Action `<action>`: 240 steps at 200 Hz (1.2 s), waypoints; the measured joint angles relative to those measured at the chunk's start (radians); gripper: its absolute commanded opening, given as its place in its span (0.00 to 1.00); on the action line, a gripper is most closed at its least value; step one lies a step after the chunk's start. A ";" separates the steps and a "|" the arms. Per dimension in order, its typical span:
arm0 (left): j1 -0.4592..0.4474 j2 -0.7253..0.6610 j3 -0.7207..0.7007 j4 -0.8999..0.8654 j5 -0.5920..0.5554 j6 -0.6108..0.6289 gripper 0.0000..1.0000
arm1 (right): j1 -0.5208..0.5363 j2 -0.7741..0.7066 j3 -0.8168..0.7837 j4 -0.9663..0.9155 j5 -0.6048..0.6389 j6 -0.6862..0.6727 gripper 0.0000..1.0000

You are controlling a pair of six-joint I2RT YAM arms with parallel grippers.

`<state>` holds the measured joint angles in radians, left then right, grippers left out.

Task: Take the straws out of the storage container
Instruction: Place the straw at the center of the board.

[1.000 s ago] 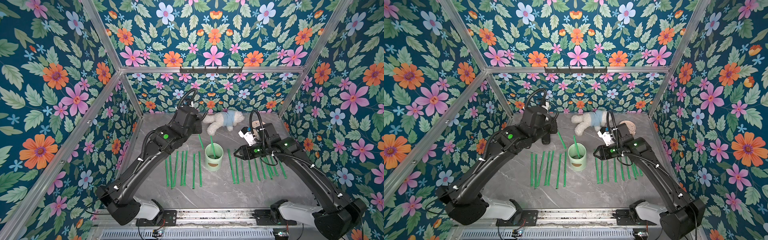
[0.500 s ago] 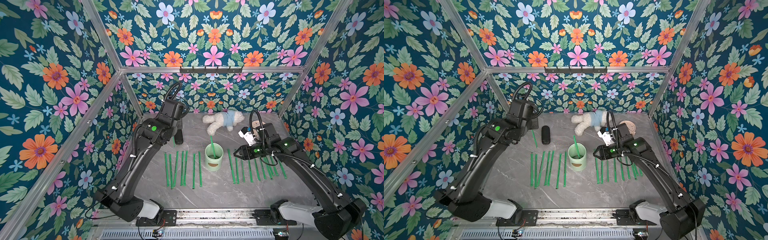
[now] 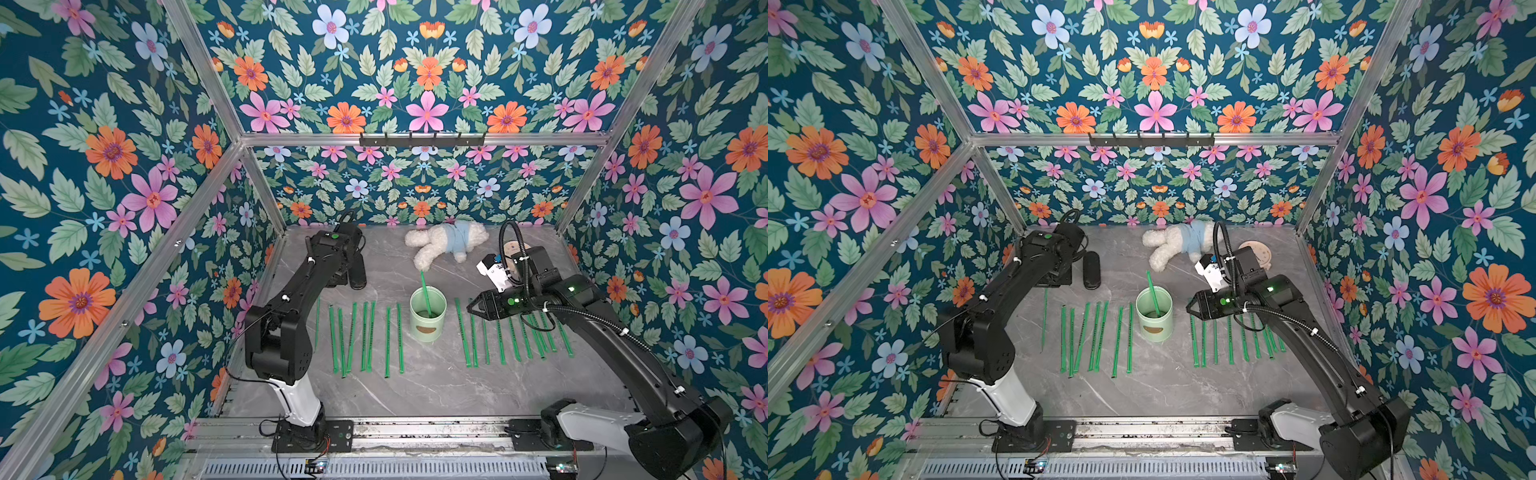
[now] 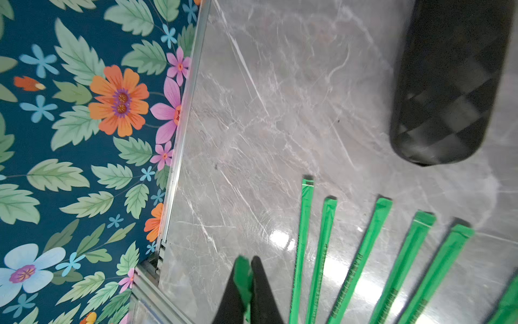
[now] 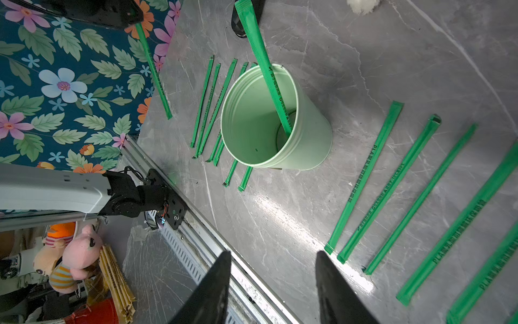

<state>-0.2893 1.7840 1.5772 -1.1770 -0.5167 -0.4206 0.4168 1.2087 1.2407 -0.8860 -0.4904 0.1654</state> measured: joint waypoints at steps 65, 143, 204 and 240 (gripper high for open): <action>0.060 0.101 -0.119 0.066 0.057 0.009 0.09 | 0.000 0.000 0.000 0.000 0.005 0.000 0.51; 0.084 0.182 -0.141 0.138 0.087 0.040 0.09 | 0.000 0.003 -0.004 0.000 0.005 0.000 0.51; 0.089 0.217 -0.148 0.174 0.097 0.056 0.14 | 0.000 0.013 -0.004 0.000 0.005 0.000 0.50; 0.092 0.221 -0.148 0.182 0.097 0.057 0.19 | 0.000 0.016 -0.004 0.000 0.005 0.000 0.50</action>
<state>-0.1974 2.0048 1.4288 -0.9947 -0.4202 -0.3634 0.4168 1.2251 1.2369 -0.8860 -0.4858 0.1650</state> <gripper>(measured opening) 0.172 0.504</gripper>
